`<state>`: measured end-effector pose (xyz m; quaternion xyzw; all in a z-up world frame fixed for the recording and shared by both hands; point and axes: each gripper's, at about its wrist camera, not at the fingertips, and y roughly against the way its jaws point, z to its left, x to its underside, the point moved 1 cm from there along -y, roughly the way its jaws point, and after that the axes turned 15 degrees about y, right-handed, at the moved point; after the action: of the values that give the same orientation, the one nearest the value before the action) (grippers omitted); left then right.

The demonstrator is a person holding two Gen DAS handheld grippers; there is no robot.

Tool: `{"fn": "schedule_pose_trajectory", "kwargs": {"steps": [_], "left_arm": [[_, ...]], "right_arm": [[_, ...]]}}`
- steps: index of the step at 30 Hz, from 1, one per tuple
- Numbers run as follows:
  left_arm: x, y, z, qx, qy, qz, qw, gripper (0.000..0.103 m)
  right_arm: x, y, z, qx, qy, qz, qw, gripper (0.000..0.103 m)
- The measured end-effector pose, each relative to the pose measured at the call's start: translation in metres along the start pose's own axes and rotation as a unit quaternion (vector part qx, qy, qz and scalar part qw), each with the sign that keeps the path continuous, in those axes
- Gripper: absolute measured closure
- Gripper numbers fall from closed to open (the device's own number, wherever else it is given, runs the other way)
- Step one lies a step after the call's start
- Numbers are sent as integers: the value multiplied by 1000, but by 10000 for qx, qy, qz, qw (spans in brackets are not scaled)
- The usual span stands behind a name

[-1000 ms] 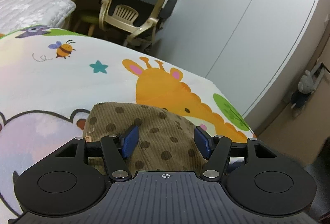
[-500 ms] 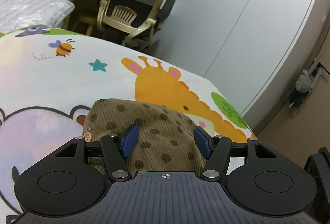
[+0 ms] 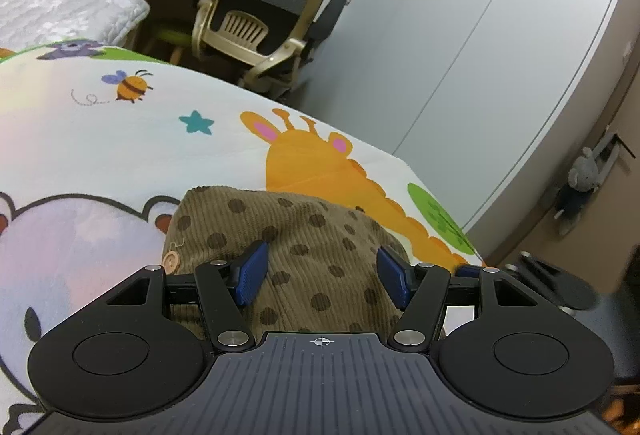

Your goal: Fold clothes

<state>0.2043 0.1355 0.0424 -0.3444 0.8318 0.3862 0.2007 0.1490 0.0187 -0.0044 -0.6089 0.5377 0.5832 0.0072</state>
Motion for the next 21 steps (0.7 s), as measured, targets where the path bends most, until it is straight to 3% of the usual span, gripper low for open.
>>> {"fn": "schedule_pose_trajectory", "kwargs": {"steps": [4,10,21], "left_arm": [[2,0,4,92,70,27,9999,37],[6,1,6,123,77,17,9999,37],[10,1,8,100,73,-31,9999,37]], "right_arm": [[6,-18,-10,-335,-640,160,9973,0],[9,-13,-9,-236,-488,81,9985,0],[17,-11,-9,-262,-771,-4,9967,0]]}}
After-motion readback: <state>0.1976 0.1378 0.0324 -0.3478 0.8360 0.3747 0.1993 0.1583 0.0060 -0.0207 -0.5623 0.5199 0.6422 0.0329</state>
